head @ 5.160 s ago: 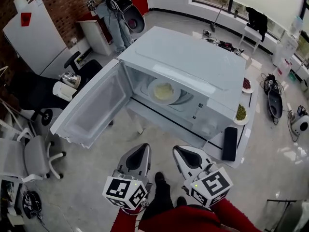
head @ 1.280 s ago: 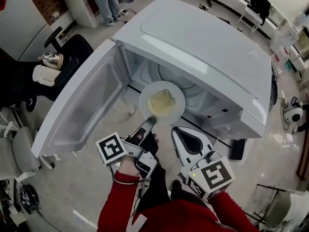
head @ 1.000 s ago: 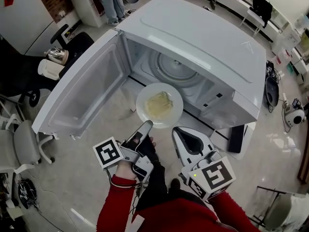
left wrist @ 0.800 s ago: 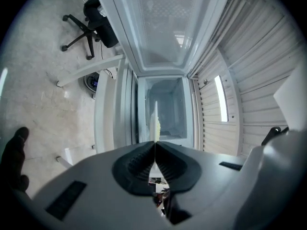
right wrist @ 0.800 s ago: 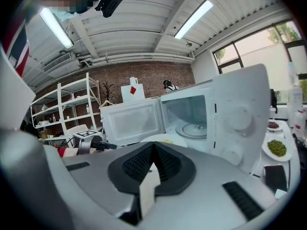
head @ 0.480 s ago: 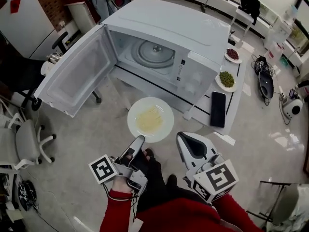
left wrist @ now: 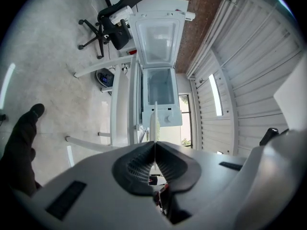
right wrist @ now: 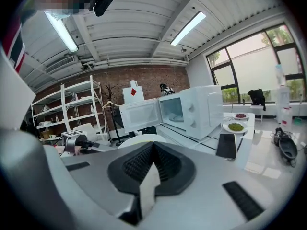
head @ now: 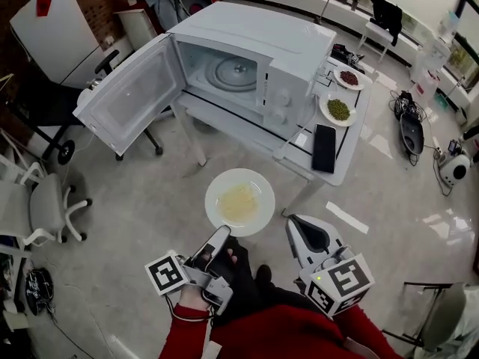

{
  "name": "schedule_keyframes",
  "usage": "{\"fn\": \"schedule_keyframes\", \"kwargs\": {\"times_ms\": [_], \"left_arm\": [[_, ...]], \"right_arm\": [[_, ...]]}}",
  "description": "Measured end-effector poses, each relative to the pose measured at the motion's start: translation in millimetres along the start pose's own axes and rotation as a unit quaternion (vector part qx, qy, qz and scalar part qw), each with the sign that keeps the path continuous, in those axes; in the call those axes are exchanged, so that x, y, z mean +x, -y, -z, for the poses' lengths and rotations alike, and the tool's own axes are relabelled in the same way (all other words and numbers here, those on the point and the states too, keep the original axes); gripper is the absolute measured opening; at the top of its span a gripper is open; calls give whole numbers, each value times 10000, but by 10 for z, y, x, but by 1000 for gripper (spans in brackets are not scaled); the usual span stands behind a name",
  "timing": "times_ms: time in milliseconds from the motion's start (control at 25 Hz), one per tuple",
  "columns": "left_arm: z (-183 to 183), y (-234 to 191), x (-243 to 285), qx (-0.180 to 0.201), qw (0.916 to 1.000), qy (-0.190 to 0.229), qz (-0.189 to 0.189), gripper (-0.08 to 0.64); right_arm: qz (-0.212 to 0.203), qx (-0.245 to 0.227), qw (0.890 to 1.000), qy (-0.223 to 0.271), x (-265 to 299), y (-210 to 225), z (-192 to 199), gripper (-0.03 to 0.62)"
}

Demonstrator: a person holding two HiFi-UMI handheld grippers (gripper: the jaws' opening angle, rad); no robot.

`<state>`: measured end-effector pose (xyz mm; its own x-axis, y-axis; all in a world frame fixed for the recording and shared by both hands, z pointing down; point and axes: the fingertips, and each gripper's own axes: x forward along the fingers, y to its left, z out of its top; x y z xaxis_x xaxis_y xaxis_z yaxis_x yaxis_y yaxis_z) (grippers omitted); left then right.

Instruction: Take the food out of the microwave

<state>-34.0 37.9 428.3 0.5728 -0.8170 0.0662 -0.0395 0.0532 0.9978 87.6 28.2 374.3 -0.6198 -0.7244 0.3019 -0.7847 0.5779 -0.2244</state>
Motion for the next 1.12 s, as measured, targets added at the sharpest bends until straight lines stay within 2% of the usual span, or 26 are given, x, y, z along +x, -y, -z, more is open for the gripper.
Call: {"fn": "schedule_keyframes", "kwargs": {"times_ms": [200, 520, 800, 1120], "left_arm": [[271, -3, -204, -26, 10000, -6, -59, 15], [466, 39, -409, -38, 9997, -236, -35, 15], [453, 87, -656, -30, 9992, -405, -32, 15], [271, 137, -924, 0, 9996, -264, 19, 15]], "right_arm": [[-56, 47, 10000, 44, -226, -25, 76, 11], [-34, 8, 10000, 65, -343, -102, 121, 11], [-57, 23, 9999, 112, -355, -318, 144, 11], [-434, -54, 9989, 191, -250, -720, 189, 11]]}}
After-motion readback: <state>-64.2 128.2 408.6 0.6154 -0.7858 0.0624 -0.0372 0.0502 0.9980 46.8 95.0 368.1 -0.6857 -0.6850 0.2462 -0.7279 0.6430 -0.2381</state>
